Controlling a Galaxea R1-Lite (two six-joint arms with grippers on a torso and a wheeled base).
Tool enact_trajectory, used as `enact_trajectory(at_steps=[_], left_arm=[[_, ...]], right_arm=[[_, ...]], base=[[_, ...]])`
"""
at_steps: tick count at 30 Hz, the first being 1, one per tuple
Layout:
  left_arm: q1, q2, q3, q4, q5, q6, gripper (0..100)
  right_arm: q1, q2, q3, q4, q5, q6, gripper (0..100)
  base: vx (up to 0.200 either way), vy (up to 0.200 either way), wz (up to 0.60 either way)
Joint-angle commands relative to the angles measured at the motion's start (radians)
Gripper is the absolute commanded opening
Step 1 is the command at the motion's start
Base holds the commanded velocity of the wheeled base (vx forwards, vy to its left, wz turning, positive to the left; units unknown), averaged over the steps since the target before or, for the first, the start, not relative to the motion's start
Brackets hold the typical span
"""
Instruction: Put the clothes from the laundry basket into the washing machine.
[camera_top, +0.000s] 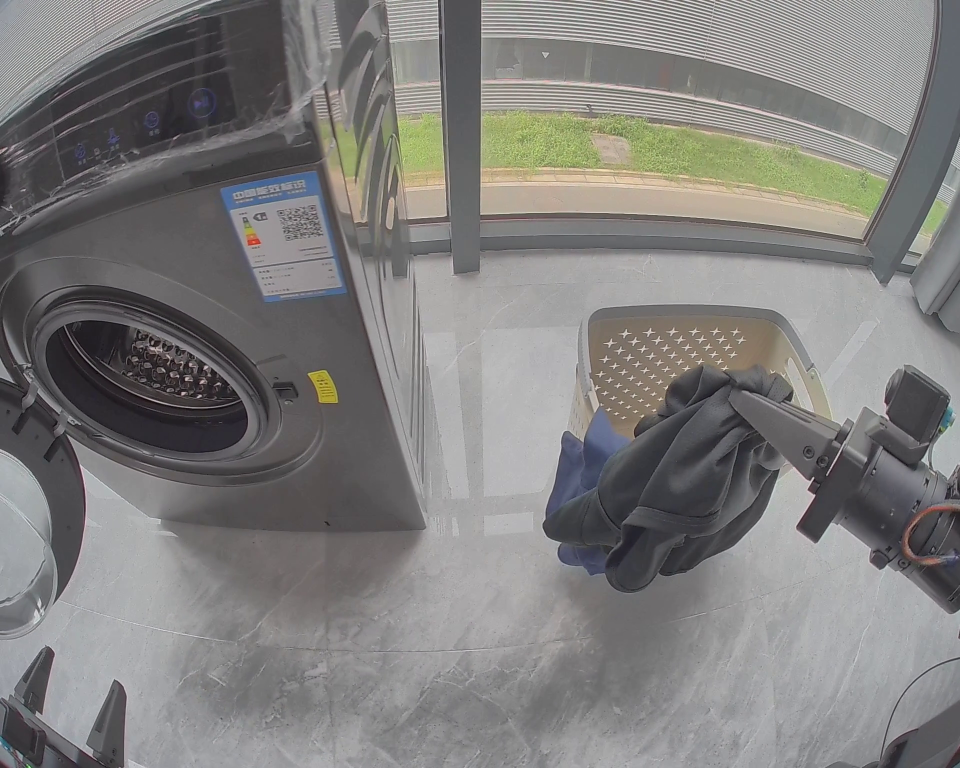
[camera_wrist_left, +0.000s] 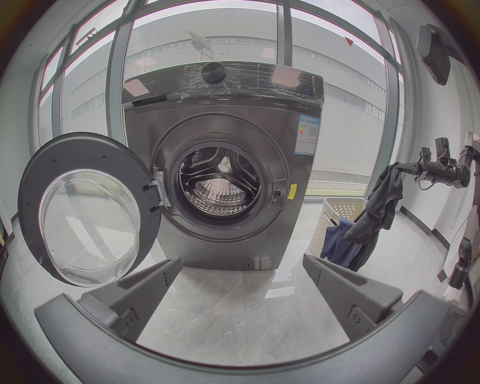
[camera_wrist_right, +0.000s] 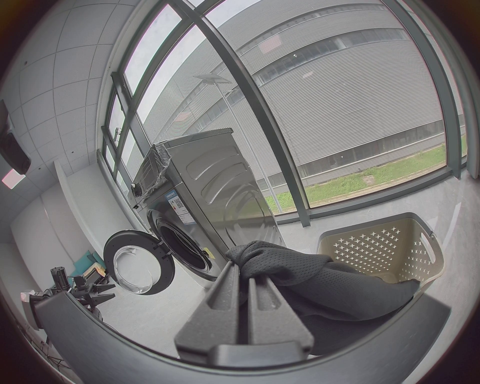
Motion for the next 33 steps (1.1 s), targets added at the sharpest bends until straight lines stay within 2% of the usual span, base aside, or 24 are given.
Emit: enact_trajectory(at_steps=[1,15,24,33], left_arm=[[0.000,-0.017,0.016,0.000,0.000,0.000,100],[0.000,-0.017,0.016,0.000,0.000,0.000,100],[0.000,-0.017,0.016,0.000,0.000,0.000,100],[0.000,-0.017,0.016,0.000,0.000,0.000,100]], right_arm=[[0.001,0.002,-0.002,0.000,0.000,0.000,0],[0.001,0.003,-0.002,0.000,0.000,0.002,0],[0.001,0.003,-0.001,0.000,0.000,0.002,0],[0.001,0.005,-0.002,0.000,0.000,0.002,0]], base=[[-0.200,0.000,0.00],[-0.200,0.000,0.00],[0.000,0.000,0.00],[0.000,0.200,0.00]])
